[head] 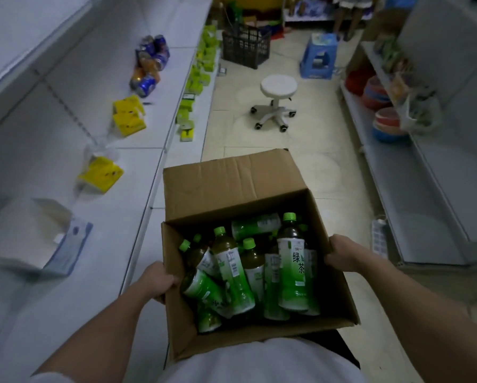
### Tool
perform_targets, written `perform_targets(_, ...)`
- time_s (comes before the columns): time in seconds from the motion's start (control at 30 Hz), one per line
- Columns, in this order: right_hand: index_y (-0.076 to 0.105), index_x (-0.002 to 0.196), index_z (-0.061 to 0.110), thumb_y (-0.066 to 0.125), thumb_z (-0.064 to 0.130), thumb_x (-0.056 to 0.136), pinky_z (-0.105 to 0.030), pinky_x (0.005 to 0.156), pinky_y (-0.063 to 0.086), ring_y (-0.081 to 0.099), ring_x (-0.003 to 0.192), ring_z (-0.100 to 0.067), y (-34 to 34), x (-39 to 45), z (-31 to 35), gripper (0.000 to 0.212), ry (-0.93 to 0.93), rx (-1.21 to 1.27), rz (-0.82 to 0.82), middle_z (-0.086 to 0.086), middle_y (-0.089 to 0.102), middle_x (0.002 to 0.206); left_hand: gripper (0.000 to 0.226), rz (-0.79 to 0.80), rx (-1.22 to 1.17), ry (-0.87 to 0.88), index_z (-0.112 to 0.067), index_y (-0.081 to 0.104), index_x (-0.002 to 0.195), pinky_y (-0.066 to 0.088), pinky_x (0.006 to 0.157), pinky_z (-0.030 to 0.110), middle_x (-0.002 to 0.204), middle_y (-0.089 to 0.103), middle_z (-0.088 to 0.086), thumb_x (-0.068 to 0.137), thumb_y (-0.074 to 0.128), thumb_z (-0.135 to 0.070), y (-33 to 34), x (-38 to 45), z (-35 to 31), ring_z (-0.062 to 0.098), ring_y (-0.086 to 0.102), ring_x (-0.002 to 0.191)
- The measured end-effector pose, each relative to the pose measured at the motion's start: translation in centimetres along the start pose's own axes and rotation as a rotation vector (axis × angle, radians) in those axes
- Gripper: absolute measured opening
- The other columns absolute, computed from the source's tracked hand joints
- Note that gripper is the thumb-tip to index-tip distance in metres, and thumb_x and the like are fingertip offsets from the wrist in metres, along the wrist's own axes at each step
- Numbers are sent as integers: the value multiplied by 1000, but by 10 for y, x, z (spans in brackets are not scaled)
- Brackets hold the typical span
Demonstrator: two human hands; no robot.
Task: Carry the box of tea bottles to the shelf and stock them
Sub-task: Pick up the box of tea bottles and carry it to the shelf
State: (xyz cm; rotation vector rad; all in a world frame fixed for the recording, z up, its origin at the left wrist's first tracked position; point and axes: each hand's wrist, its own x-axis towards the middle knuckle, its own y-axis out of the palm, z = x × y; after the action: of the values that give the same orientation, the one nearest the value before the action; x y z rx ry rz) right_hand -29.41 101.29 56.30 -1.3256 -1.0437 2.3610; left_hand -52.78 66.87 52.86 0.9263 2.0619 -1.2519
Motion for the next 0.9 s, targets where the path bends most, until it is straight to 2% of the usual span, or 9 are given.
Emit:
perform_targets(0.13,59,118,-3,55,6,86,-34,85,50,61,109,-33,-23,58,-3,34,74,64,40,-20,63,117,5,-1,54,-10,-4,62,83,52,41,29,70,64,14,82,64,-7,-11,55,-60,27,65,56)
perform_targets(0.33,62,111,-1,55,7,81,-36,80,54,63,100,-33,-99,178,-6,32,38,91,64,-20,65,110,19,-13,65,-57,2,63,100,52,42,29,79,67,18,84,65,-9,-22,135,-161,29,66,62)
perform_targets(0.4,63,106,-1,54,6,80,-37,79,55,64,96,-33,-139,213,-6,29,18,96,58,-19,66,107,15,-48,58,-60,2,63,95,54,42,29,75,66,17,84,65,-8,-26,155,-204,30,66,62)
perform_targets(0.5,63,101,-1,55,4,79,-39,78,56,65,93,-32,-200,254,-4,25,1,132,26,-18,67,101,11,-108,53,-6,0,66,84,58,51,35,76,69,18,81,67,-10,-40,182,-277,32,68,66)
perform_targets(0.6,64,93,-2,57,1,82,-41,76,56,66,86,-32,-255,289,0,14,-5,183,-37,-18,68,91,18,-215,82,72,1,68,77,59,55,39,68,68,14,77,68,-17,-58,213,-344,28,67,60)
perform_targets(0.67,64,85,1,59,1,82,-44,72,57,66,78,-31,-280,315,2,6,-17,195,-82,-17,68,82,23,-260,107,93,2,68,75,55,55,34,61,63,8,78,66,-20,-65,234,-379,23,62,55)
perform_targets(0.73,62,77,7,60,1,82,-45,69,56,66,72,-31,-303,344,9,9,-20,198,-117,-17,67,77,23,-278,118,91,0,67,75,48,53,27,58,60,4,80,66,-22,-71,261,-406,21,60,55)
perform_targets(0.8,59,74,12,61,0,83,-46,69,56,66,73,-31,-323,377,20,15,-4,197,-125,-16,67,78,22,-281,145,90,-2,68,78,45,56,25,65,63,6,80,65,-24,-80,297,-430,24,61,63)
perform_targets(0.9,59,78,10,60,1,85,-41,66,56,66,74,-29,-352,434,41,12,28,229,-132,-15,65,78,25,-289,195,137,-4,69,87,46,63,27,85,69,13,82,63,-28,-104,363,-474,29,64,78)
